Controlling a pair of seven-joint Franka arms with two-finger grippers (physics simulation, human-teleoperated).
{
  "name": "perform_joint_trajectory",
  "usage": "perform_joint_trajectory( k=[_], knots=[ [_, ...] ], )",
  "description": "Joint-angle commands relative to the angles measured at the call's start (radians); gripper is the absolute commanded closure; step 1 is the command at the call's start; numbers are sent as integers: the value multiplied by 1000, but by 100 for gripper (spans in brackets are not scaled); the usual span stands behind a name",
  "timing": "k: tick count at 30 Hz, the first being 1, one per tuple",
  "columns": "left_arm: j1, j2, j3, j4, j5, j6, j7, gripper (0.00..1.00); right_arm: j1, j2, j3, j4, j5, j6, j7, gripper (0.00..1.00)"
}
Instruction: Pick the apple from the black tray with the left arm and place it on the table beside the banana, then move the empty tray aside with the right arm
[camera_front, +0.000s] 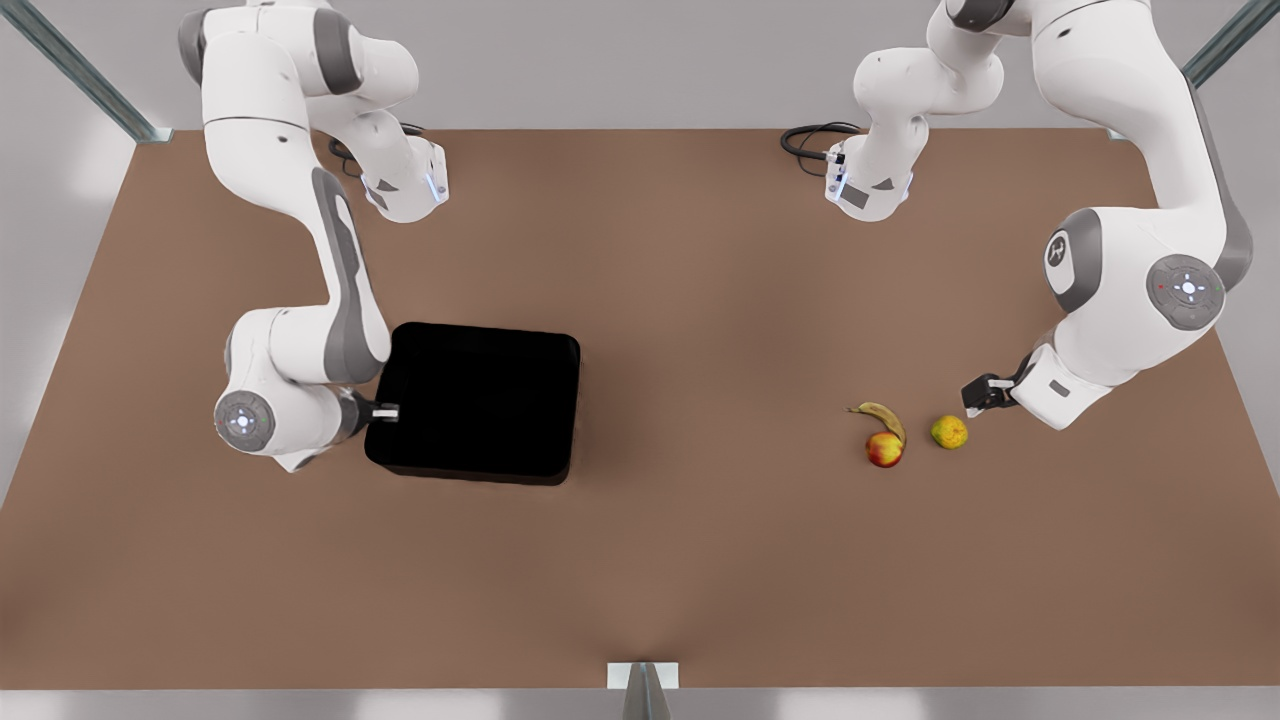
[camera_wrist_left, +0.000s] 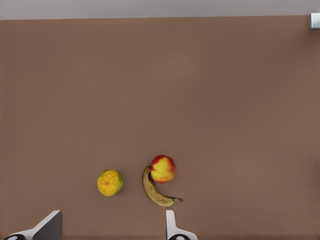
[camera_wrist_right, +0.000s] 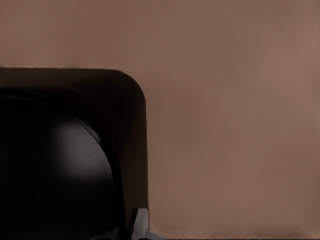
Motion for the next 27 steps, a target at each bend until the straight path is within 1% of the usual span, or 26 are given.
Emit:
perform_joint_trajectory(
  k=[1,6,8,9,10,17,18,19,20,21,22,23,24,25,26,27],
  knots=[
    [-2,-1,0,1,1,-2,19,0,-7,2,-51,1,-58,-147,-539,96],
    [0,0,0,1,1,-1,19,0,-8,77,-207,25,-84,-118,-804,97],
    [0,0,0,1,1,-1,19,0,-33,133,-244,79,-81,-115,-893,97],
    [0,2,0,1,1,-1,19,0,-37,154,-252,85,-80,-57,-930,97],
    [0,2,0,1,1,1,19,0,-40,176,-263,86,-77,-35,-944,97],
    [0,-1,0,1,-1,-5,19,0,-56,260,-263,94,-72,80,-938,97],
    [0,-1,0,1,1,-5,19,0,-60,271,-263,94,-72,94,-933,97],
    [0,-1,0,1,1,-5,19,0,-62,278,-263,96,-54,94,-935,93],
    [0,0,0,1,1,-5,19,0,-62,282,-263,96,-52,95,-935,86],
    [0,0,0,1,1,-4,19,0,-62,282,-261,97,-51,94,-930,70],
    [0,0,0,1,1,-5,19,0,-62,282,-263,97,-37,95,-927,21],
    [0,0,0,1,1,-4,19,0,-62,280,-267,105,-5,94,-922,2],
    [0,0,0,1,1,-2,19,0,-60,263,-278,122,35,80,-910,0],
    [0,0,0,1,1,-2,19,0,-56,242,-292,151,66,26,-883,0],
    [0,0,0,1,1,-2,19,0,-56,202,-292,215,77,-93,-835,0],
    [0,0,0,1,1,-2,19,0,-56,139,-283,248,78,-153,-783,0]
  ],
)
